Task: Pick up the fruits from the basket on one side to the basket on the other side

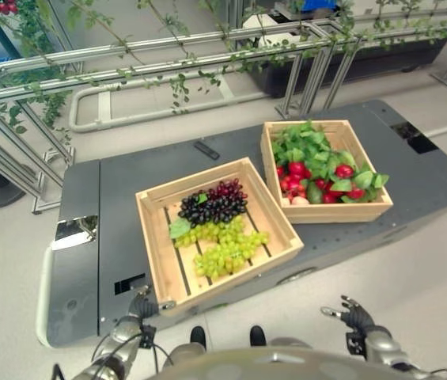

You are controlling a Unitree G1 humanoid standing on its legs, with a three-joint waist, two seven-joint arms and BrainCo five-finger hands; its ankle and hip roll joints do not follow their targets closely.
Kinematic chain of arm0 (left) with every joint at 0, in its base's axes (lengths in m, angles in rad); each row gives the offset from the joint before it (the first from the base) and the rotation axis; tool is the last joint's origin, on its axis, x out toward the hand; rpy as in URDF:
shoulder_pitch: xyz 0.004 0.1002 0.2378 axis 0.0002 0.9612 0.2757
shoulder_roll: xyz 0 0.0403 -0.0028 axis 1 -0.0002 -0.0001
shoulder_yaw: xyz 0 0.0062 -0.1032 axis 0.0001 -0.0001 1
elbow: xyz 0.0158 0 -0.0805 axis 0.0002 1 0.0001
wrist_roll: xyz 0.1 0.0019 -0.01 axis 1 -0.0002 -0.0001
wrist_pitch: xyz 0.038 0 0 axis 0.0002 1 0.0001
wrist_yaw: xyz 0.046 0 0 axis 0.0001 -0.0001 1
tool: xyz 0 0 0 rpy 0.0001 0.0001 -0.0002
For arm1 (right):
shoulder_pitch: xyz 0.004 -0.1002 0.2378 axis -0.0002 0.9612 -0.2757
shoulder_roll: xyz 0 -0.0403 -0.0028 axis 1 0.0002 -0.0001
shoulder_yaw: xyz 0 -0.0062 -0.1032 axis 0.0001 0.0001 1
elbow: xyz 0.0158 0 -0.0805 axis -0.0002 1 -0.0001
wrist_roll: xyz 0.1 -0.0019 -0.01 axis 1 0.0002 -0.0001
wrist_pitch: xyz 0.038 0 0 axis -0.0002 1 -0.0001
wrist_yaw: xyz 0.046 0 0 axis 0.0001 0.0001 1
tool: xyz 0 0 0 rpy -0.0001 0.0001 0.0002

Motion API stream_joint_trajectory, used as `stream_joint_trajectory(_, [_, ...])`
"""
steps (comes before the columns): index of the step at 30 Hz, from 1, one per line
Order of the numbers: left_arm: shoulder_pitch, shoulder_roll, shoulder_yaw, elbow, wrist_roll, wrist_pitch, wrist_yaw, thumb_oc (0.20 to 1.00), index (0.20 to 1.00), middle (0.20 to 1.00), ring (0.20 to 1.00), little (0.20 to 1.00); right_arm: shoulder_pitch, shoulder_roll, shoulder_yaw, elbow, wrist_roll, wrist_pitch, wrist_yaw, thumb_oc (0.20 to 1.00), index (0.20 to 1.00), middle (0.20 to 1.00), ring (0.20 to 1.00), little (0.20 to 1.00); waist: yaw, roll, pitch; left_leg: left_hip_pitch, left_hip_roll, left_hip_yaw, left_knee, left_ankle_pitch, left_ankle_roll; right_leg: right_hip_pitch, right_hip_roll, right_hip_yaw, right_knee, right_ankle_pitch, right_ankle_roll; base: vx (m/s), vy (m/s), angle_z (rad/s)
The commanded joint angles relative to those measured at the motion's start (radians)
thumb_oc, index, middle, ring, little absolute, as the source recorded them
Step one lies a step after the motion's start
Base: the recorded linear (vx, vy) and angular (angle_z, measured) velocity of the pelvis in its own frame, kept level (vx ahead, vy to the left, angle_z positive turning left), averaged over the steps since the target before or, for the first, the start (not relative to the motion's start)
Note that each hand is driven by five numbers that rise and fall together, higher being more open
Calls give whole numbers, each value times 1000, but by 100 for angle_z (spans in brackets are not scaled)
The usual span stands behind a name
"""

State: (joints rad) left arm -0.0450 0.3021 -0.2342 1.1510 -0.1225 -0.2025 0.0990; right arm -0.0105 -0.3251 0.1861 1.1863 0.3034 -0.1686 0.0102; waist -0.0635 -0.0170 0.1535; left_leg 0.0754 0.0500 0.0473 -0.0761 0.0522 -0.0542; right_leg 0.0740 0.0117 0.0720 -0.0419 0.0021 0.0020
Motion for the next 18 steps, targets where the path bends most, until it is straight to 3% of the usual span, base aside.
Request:
stream_joint_trajectory(1, [-51, 9, 12, 10, -24, -16, -4, 1000, 1000, 1000, 1000, 1000, -14, -7, -3, 7, -12, -3, -2, 1000, 1000, 1000, 1000, 1000, 6, -37, 9, -41, -3, -7, 146, -113, 11, -50, -107, -3, 143, -64, 131, 0, 0, 0])
stream_joint_trajectory(12, [-51, 13, 12, 10, -23, -16, -4, 1000, 1000, 1000, 1000, 1000, -5, -20, -10, -22, -2, -7, 4, 1000, 1000, 1000, 1000, 1000, 0, -37, 13, -44, -5, -8, 144, -114, 11, -57, -107, -3, 145, -63, 132, 0, 0, 0])
stream_joint_trajectory(15, [-47, 22, 15, 4, -19, -16, -11, 1000, 1000, 1000, 1000, 1000, 4, -46, -4, -98, -11, -10, 16, 1000, 1000, 1000, 1000, 1000, -2, -42, 20, -51, -3, -6, 145, -112, 10, -65, -106, -2, 146, -62, 134, 0, 0, 0])
stream_joint_trajectory(18, [-33, 48, 27, -44, -9, -19, -20, 1000, 1000, 1000, 1000, 1000, 40, -117, -14, -304, -28, -22, 36, 1000, 1000, 1000, 1000, 1000, -3, -50, 33, -61, -2, -5, 146, -109, 9, -80, -104, 0, 155, -61, 136, -9, -5, -1])
